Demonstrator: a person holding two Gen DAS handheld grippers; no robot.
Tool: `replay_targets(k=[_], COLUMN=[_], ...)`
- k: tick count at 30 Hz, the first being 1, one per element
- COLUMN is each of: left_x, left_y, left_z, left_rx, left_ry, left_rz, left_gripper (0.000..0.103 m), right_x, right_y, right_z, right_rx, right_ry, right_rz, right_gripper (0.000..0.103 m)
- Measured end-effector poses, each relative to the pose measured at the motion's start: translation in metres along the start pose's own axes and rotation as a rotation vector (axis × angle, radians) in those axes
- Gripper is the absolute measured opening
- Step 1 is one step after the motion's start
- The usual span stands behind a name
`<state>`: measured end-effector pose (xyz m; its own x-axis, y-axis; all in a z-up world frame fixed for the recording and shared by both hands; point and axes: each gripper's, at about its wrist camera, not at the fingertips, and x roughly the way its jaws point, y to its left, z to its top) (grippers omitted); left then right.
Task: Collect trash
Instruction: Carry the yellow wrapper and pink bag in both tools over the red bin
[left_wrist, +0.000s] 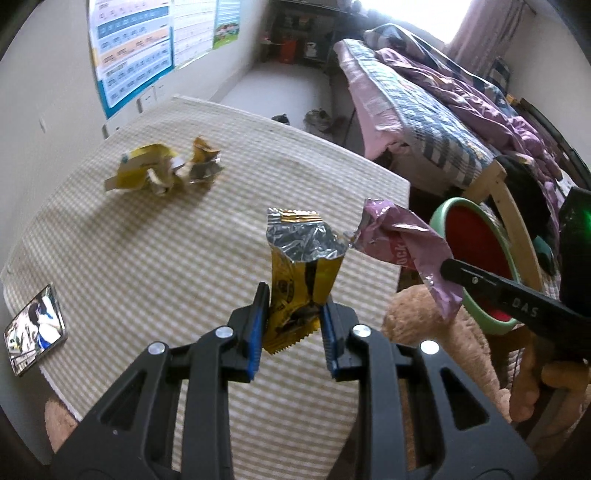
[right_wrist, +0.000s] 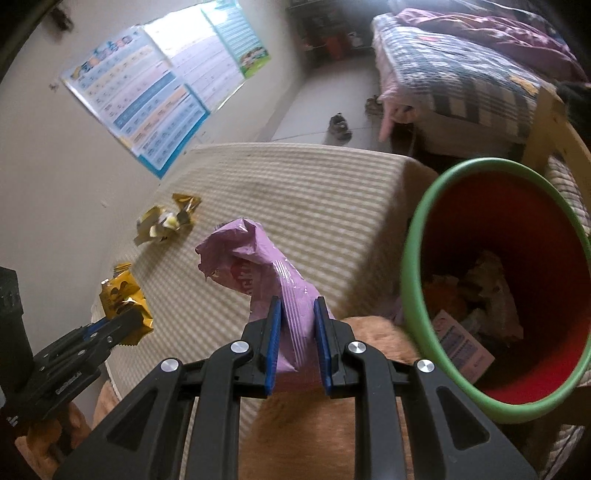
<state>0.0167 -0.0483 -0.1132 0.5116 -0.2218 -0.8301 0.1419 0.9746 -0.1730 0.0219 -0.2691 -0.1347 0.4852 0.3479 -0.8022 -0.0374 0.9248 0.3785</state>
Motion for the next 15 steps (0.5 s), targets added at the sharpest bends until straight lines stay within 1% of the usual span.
replay_targets(k=[9,13,14,15], left_x=[0.008,0.012,0.013,0.014], left_y=[-0.027,-0.042,-0.046,-0.05], left_z=[0.008,0.016,0.017,0.018], left_rx=[0.042,0.052,0.054,0.058], left_ry=[0.01,0.012,0.013,0.013], left_rz=[-0.041,-0.08,-0.088,-0.098], left_gripper=[0.026,0.026,0.026,0.026], right_x=[-0.015,-0.022,-0.023,-0.024], right_y=[-0.034,-0.051,-0.057,-0.062], right_z=[0.002,0.004,0.005,0.005], right_rx=[0.082,0.116,0.125,0.139], right_ry=[-0.039,-0.058,-0.058,-0.056], right_rz=[-0.034,-0.06,-0.061,-0.057], right_gripper=[0.017,0.017,0.018,0.02])
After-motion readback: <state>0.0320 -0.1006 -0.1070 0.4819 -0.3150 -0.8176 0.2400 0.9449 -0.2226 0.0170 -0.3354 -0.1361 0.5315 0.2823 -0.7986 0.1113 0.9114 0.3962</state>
